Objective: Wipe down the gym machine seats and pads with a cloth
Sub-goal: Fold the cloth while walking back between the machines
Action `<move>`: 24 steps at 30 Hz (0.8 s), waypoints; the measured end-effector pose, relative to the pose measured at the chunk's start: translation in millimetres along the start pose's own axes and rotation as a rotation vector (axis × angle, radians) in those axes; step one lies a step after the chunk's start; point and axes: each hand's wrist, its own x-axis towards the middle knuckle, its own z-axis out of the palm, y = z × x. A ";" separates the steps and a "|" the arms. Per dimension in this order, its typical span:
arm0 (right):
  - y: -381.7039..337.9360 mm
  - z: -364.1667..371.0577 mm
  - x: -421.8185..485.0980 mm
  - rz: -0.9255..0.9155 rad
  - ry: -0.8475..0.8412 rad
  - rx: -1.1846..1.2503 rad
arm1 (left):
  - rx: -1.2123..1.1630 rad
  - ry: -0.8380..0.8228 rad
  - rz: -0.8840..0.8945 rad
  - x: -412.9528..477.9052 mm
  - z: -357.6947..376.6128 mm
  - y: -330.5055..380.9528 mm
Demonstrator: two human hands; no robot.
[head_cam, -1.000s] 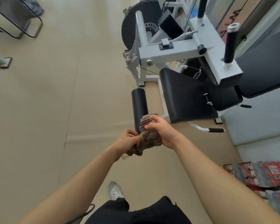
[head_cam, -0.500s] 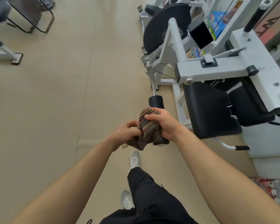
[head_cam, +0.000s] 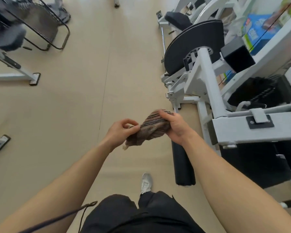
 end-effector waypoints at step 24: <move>-241.5 116.5 302.5 -0.235 0.018 -0.518 | -0.182 -0.193 0.234 341.9 -140.2 168.9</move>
